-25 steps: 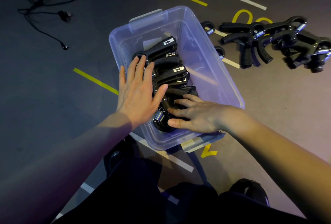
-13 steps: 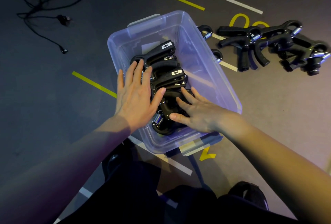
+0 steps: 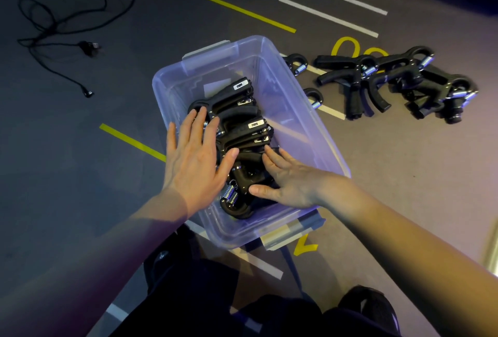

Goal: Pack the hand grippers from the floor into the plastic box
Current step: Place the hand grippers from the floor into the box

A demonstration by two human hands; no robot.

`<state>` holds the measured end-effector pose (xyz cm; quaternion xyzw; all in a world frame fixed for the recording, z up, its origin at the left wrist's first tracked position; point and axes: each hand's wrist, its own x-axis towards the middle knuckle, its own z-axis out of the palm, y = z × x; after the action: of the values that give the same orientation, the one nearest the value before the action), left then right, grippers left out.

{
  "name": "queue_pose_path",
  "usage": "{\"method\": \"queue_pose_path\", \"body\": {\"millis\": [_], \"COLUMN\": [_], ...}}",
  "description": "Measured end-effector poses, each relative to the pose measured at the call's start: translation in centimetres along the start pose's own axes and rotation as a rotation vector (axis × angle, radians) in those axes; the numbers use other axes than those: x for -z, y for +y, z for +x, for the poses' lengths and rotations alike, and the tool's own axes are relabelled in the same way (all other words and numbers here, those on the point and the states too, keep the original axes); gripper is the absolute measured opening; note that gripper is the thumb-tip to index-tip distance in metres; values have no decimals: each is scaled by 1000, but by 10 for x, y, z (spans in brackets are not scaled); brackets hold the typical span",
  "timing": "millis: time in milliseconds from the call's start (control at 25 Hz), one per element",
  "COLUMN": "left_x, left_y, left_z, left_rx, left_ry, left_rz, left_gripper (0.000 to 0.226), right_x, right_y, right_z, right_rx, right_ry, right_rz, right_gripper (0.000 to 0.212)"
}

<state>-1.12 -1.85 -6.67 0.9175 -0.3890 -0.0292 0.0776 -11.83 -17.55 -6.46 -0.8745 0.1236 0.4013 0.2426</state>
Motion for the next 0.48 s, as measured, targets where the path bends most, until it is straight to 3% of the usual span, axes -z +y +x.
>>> {"method": "queue_pose_path", "body": {"millis": [160,320,480], "left_x": [4,18,26], "left_y": [3,24,53], "left_z": [1,19,48], "left_rx": [-2,-52,-149], "left_ry": [-14,20,23], "left_rz": [-36,-147,-285], "left_gripper": [75,78,78], "right_x": [-3,9,15], "right_y": [7,13,19], "right_z": [-1,-11,-25], "right_rx": [97,261,364], "right_ry": [177,728,972], "right_rz": [136,363,280], "right_gripper": [79,76,69]}}
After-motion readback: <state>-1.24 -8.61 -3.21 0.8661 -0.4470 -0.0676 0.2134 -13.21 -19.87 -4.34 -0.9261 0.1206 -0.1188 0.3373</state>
